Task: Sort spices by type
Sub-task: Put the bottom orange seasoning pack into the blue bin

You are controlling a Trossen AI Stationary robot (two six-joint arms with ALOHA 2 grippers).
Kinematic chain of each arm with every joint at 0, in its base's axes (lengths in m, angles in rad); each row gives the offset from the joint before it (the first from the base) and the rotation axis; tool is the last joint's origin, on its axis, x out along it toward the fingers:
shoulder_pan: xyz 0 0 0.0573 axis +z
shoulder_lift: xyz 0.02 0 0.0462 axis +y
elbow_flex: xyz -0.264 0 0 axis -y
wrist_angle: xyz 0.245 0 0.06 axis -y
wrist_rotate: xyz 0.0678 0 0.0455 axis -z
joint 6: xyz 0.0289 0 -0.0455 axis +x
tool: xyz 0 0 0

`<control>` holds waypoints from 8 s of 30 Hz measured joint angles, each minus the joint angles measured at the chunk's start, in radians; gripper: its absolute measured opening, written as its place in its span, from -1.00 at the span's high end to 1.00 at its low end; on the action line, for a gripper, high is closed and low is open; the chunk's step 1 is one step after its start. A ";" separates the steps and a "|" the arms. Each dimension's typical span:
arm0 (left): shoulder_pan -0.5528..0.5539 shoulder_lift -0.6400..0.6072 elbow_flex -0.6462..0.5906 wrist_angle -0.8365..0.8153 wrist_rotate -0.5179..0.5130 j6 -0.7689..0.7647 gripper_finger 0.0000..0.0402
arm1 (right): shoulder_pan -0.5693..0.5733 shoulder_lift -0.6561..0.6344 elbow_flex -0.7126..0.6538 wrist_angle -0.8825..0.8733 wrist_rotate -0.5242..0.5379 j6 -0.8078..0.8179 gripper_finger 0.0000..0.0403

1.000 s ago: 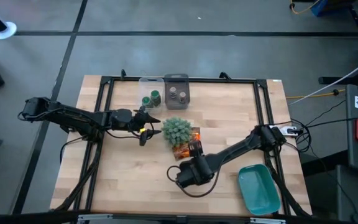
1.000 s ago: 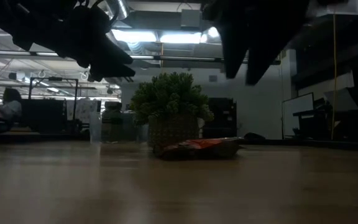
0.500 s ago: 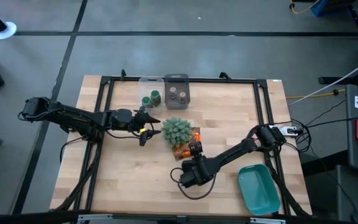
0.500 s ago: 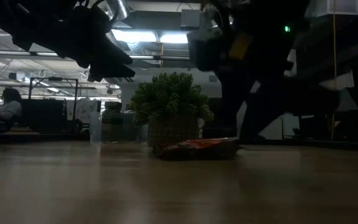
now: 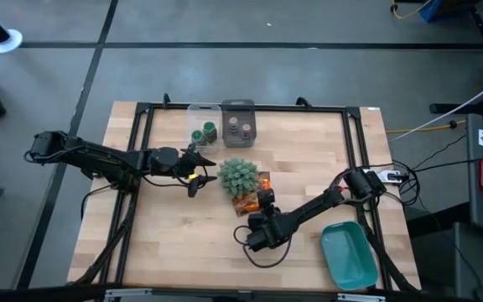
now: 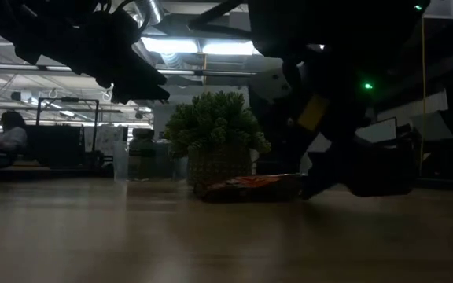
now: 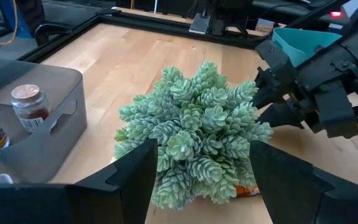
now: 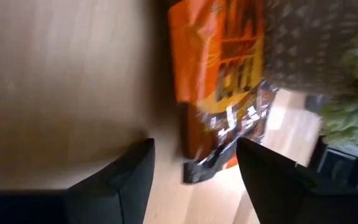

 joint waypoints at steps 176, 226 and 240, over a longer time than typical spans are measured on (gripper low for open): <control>-0.385 0.538 0.321 0.288 -0.228 -0.104 0.86 | 0.009 -0.880 -0.474 0.535 -0.314 0.164 0.37; -0.378 0.539 0.322 0.368 -0.230 -0.024 0.68 | -0.067 -0.804 -0.810 1.384 -0.402 0.071 0.78; -0.378 0.539 0.321 0.271 -0.164 -0.043 0.63 | -0.064 -0.849 -0.613 0.874 -0.519 0.172 0.97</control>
